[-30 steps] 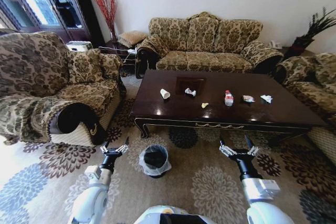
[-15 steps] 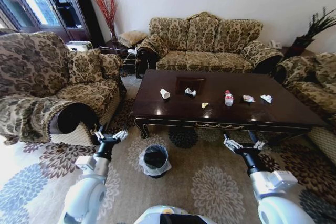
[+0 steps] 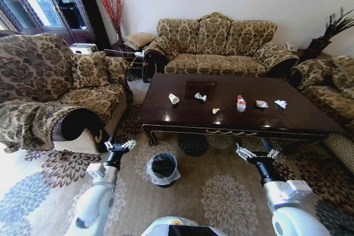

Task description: Move to the front of the table and place the trash on the table into the trash bin.

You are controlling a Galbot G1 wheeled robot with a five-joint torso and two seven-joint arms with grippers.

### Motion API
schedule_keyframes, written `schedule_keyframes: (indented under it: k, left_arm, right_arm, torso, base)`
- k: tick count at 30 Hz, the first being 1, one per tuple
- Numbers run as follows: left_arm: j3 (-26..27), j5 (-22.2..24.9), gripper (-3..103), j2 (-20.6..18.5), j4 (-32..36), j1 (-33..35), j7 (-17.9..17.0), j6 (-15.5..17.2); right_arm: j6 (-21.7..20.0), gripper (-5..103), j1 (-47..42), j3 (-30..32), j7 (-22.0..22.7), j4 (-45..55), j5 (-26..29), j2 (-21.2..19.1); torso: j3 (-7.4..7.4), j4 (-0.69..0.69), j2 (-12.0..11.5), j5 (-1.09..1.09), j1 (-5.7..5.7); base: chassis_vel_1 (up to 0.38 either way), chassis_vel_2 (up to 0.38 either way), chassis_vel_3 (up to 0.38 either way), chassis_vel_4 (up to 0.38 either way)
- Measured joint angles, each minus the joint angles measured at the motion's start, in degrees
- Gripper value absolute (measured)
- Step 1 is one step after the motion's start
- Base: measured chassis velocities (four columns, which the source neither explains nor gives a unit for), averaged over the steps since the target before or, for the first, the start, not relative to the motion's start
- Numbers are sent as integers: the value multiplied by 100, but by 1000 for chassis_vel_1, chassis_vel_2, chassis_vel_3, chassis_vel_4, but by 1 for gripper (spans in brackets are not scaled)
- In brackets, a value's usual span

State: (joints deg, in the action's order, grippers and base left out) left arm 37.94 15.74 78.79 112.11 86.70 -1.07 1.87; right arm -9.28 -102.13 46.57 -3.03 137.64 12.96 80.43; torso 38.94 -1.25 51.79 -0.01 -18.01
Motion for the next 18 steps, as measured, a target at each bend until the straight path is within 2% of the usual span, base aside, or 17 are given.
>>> schedule_keyframes:
  k: [1, 4, 5, 8, 10, 13, 14, 16, 17, 18]
  left_arm:
    - [0, 0, 100, 0, 0, 0, 0, 0]
    - [-200, -145, 100, 48, -927, -350, -3, -100]
    - [-200, -145, 100, 48, -927, -350, -3, -100]
    - [-542, 65, 100, 47, -1696, -592, -3, 98]
    - [-664, 120, 100, 51, -1951, -687, -3, 144]
    - [-855, 176, 100, 55, -2419, -917, -3, 181]
    - [-982, 210, 100, 63, -2809, -1133, -6, 193]
    - [-1047, 213, 100, 66, -3031, -1254, -9, 193]
    - [-1189, 217, 100, 92, -3524, -1549, -18, 177]
    - [-1189, 217, 100, 92, -3524, -1549, -18, 177]
  right_arm:
    - [0, 100, 0, 0, 0, 0, 0, 0]
    - [46, 100, -16, -1, -2, 8, 15, 1]
    - [46, 100, -16, -1, -2, 8, 15, 1]
    - [37, 100, -5, -20, 53, 68, 52, -17]
    - [30, 100, -10, -15, 91, 91, 66, -25]
    - [26, 100, -56, 54, 151, 132, 96, -26]
    - [27, 100, -106, 116, 179, 155, 113, -7]
    - [30, 100, -137, 144, 199, 166, 118, 11]
    - [58, 100, -219, 198, 262, 175, 122, 58]
    - [58, 100, -219, 198, 262, 175, 122, 58]
  torso:
    - [0, 0, 0, 0, 0]
    - [0, 0, 0, 1, 0]
    - [0, 0, 0, 1, 0]
    - [0, -1, 0, 1, 0]
    - [0, -2, 0, 0, 0]
    - [0, -2, 0, 2, 0]
    - [0, -1, 0, 1, 0]
    - [0, 0, 0, 1, 0]
    - [0, 0, 0, 1, 0]
    - [0, 0, 0, 1, 0]
  base:
    - [0, 0, 0, 0]
    - [0, 0, 0, 0]
    - [0, 0, 0, 0]
    - [0, 0, 0, 0]
    - [0, 0, 0, 0]
    - [0, 0, 0, 0]
    - [0, 0, 0, 0]
    - [0, 0, 0, 0]
    - [0, 0, 0, 0]
    - [0, 0, 0, 0]
